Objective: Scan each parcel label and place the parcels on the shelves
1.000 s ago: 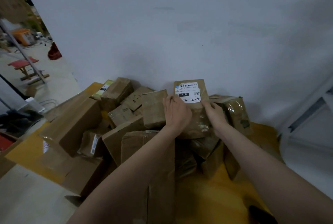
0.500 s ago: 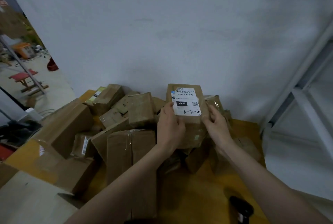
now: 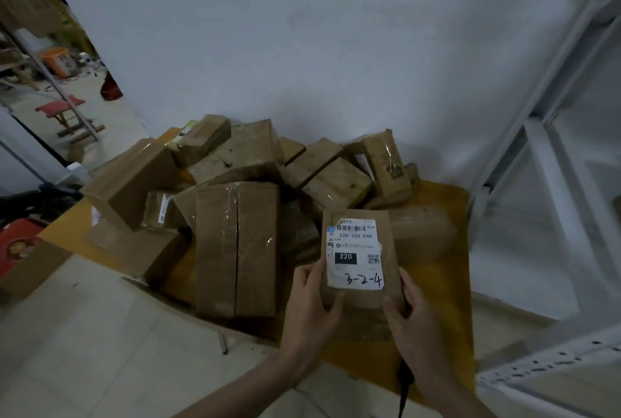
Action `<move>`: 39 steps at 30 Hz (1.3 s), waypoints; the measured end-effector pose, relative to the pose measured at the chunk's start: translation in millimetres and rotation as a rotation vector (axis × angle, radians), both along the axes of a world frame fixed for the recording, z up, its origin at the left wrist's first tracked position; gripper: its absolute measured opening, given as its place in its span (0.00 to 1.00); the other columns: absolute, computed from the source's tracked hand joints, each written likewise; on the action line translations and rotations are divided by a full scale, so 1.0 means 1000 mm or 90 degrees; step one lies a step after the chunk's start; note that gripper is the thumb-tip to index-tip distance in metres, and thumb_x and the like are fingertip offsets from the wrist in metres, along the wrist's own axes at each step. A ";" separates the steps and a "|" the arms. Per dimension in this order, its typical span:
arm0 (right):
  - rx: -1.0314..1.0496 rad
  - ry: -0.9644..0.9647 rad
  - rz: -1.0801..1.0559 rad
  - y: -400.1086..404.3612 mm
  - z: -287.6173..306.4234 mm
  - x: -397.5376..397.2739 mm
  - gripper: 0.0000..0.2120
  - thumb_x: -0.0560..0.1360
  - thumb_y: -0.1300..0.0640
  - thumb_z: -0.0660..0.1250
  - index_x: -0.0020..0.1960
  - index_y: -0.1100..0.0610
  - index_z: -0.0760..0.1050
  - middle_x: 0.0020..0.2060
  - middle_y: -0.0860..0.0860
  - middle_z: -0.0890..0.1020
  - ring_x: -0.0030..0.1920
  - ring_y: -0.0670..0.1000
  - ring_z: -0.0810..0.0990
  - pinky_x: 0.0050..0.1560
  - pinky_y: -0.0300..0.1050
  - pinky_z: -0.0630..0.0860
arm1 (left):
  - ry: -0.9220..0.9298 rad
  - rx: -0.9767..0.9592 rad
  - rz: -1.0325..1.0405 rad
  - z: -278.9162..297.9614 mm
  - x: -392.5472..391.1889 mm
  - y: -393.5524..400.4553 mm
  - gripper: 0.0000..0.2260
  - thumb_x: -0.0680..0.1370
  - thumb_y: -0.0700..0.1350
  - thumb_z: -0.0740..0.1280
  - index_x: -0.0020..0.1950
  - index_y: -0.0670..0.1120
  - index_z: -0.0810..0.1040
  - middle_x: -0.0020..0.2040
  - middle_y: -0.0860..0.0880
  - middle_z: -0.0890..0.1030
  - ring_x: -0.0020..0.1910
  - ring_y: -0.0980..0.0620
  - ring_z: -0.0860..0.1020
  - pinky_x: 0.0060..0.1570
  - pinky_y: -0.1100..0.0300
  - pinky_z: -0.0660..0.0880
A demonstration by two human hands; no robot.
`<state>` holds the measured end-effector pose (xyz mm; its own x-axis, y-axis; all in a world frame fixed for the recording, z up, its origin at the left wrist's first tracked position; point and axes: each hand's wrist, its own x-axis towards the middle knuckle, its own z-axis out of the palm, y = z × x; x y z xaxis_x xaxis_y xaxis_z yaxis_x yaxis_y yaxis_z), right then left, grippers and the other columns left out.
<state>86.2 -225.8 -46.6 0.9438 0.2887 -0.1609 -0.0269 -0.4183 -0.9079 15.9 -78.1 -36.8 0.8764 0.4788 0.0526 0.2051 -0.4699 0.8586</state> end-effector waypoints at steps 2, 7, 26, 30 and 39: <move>-0.012 0.019 0.014 -0.012 -0.012 -0.015 0.28 0.79 0.56 0.64 0.77 0.52 0.59 0.66 0.48 0.74 0.66 0.49 0.72 0.64 0.50 0.75 | 0.022 -0.030 0.000 -0.013 -0.018 -0.012 0.29 0.78 0.45 0.68 0.75 0.58 0.59 0.61 0.59 0.65 0.61 0.67 0.67 0.60 0.68 0.74; -0.048 0.100 0.019 -0.033 -0.045 -0.047 0.30 0.79 0.59 0.64 0.77 0.52 0.57 0.68 0.50 0.73 0.65 0.50 0.73 0.59 0.41 0.75 | 0.091 -0.039 -0.001 -0.047 -0.047 -0.034 0.30 0.77 0.44 0.69 0.75 0.55 0.60 0.57 0.62 0.64 0.59 0.69 0.66 0.59 0.72 0.70; -0.067 0.228 -0.144 -0.059 -0.092 0.027 0.21 0.79 0.55 0.63 0.69 0.62 0.67 0.65 0.58 0.74 0.63 0.58 0.73 0.54 0.45 0.67 | 0.293 0.032 -0.086 -0.097 -0.039 -0.006 0.44 0.67 0.75 0.60 0.77 0.52 0.60 0.69 0.57 0.67 0.65 0.59 0.70 0.58 0.56 0.77; -0.072 0.297 -0.110 -0.057 -0.119 0.042 0.21 0.75 0.48 0.68 0.60 0.62 0.75 0.55 0.58 0.81 0.54 0.58 0.79 0.48 0.46 0.73 | 0.235 -0.075 -0.054 -0.108 -0.046 -0.013 0.45 0.66 0.77 0.61 0.77 0.55 0.59 0.68 0.59 0.67 0.65 0.59 0.70 0.59 0.53 0.77; 0.008 0.312 -0.147 -0.035 -0.137 0.040 0.05 0.78 0.61 0.66 0.50 0.63 0.75 0.41 0.61 0.82 0.41 0.59 0.81 0.38 0.50 0.77 | 0.146 -0.207 -0.009 -0.116 -0.050 -0.019 0.38 0.67 0.73 0.67 0.73 0.60 0.63 0.65 0.64 0.68 0.64 0.65 0.69 0.53 0.60 0.80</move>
